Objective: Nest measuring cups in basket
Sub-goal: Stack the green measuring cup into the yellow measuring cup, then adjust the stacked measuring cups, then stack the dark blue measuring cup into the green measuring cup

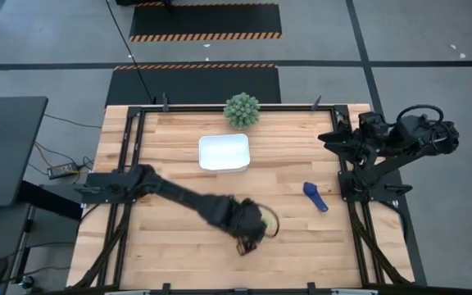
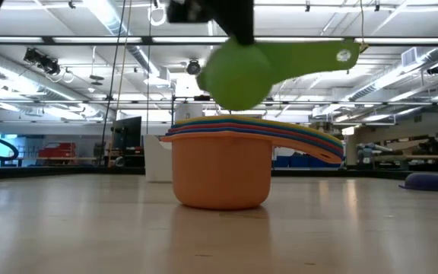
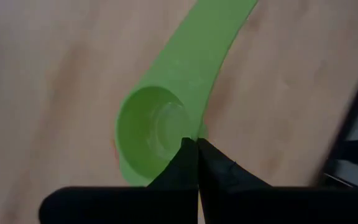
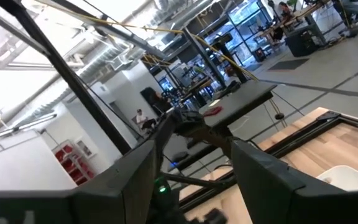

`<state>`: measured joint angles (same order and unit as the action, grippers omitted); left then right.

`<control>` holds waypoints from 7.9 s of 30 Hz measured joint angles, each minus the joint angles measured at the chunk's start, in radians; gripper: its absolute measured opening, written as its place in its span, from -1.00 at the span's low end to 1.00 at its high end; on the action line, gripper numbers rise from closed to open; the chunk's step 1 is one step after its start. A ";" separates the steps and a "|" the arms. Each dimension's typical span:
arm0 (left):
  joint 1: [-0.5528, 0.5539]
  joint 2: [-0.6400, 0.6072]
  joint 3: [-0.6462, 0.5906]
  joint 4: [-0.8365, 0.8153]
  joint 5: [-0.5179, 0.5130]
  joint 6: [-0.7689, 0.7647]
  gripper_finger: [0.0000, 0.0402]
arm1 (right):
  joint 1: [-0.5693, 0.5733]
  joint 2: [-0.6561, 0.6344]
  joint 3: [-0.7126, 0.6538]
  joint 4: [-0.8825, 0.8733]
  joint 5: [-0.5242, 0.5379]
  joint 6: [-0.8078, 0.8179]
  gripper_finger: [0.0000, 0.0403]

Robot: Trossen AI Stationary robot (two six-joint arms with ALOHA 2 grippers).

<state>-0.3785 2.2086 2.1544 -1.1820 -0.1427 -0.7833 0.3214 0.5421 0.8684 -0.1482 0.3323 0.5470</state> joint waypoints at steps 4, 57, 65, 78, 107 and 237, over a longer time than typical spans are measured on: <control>-0.064 0.000 0.000 -0.009 -0.021 -0.157 -1.00 | 0.000 0.000 0.000 -0.004 -0.012 -0.001 0.08; -0.103 -0.027 -0.006 -0.001 -0.237 -0.044 -0.46 | 0.000 0.270 -0.001 -0.244 -0.234 0.006 0.09; -0.155 -0.078 -0.006 -0.133 -0.340 0.040 -0.63 | 0.019 0.412 -0.001 -0.207 -0.326 -0.038 0.11; -0.180 -0.320 -0.311 -0.050 -0.384 0.139 -0.92 | 0.084 0.722 -0.001 -0.035 -0.293 -0.121 0.20; -0.187 -1.037 -1.050 0.406 -0.410 0.017 -0.97 | 0.121 1.233 0.127 -0.021 -0.070 -0.311 0.42; -0.185 -1.194 -1.491 1.053 -0.345 0.012 -0.39 | 0.597 0.886 0.100 -0.821 0.099 0.437 -0.98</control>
<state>-0.5636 1.0150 0.6636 -0.1293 -0.4882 -0.7713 0.9179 1.4283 0.9687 -0.9697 0.4309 0.9843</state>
